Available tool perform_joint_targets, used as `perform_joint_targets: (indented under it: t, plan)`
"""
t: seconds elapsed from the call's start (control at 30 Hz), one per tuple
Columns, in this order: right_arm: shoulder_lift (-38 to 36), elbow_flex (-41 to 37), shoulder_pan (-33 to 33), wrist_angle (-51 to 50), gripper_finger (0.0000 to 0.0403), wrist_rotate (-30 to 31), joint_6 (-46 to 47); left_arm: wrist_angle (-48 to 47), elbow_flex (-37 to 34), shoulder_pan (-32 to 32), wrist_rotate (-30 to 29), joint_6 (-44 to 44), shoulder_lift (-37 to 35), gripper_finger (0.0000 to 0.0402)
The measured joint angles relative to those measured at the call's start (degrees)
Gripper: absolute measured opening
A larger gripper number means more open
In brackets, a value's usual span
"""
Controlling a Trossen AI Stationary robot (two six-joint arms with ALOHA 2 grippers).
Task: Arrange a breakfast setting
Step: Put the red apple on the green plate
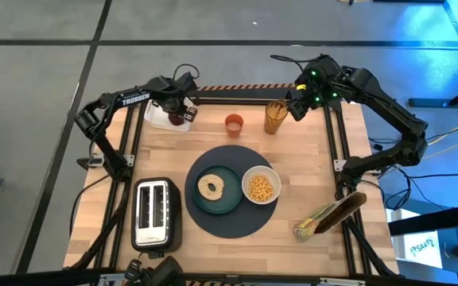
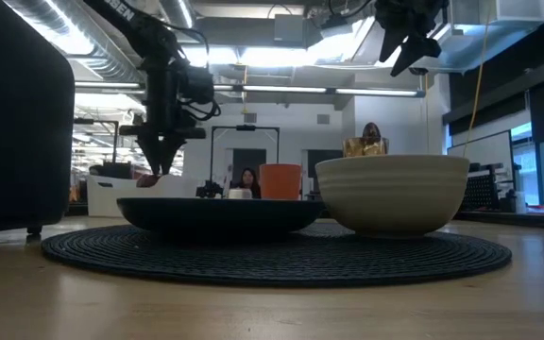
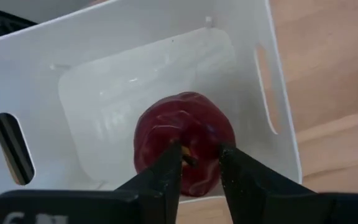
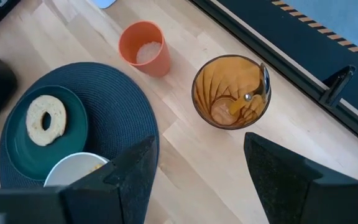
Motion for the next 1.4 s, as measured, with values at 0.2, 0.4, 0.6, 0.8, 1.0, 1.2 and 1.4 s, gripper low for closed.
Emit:
perform_joint_targets:
  t: [0.2, 0.4, 0.6, 0.8, 1.0, 1.2, 1.4]
  plan:
    - [0.0, 0.0, 0.0, -0.02, 0.0232, 0.02, -0.3, -0.25, 0.04, 0.22, 0.25, 1.29, -0.07, 0.0058]
    - [0.0, 0.0, 0.0, 0.0, 0.0232, 0.0, -0.32, -0.23, 0.04, 0.22, 0.08, 2.21, -0.07, 0.0023]
    - [0.0, 0.0, 0.0, -0.03, 0.0232, 0.0, -0.3, -0.25, 0.04, 0.2, -0.63, 4.16, -0.07, 0.0009]
    - [0.0, 0.0, 0.0, -1.02, 0.0232, 0.0, -0.02, -4.27, 0.07, -0.49, 0.85, 4.72, -2.56, 0.0011]
    - [0.0, 0.0, 0.0, -1.27, 0.0232, 0.83, -0.28, -6.1, 0.09, -1.89, 0.88, 5.35, -8.98, 0.0011]
    - [0.38, 0.02, 0.0, 2.58, 0.0232, 1.68, -1.83, -4.78, 0.09, -3.41, 1.86, 5.64, -16.66, 0.0011]
    - [0.44, 0.02, 0.0, 5.8, 0.0232, 0.95, -1.85, -0.45, 0.11, -9.73, 9.79, 15.96, -23.61, 0.0011]
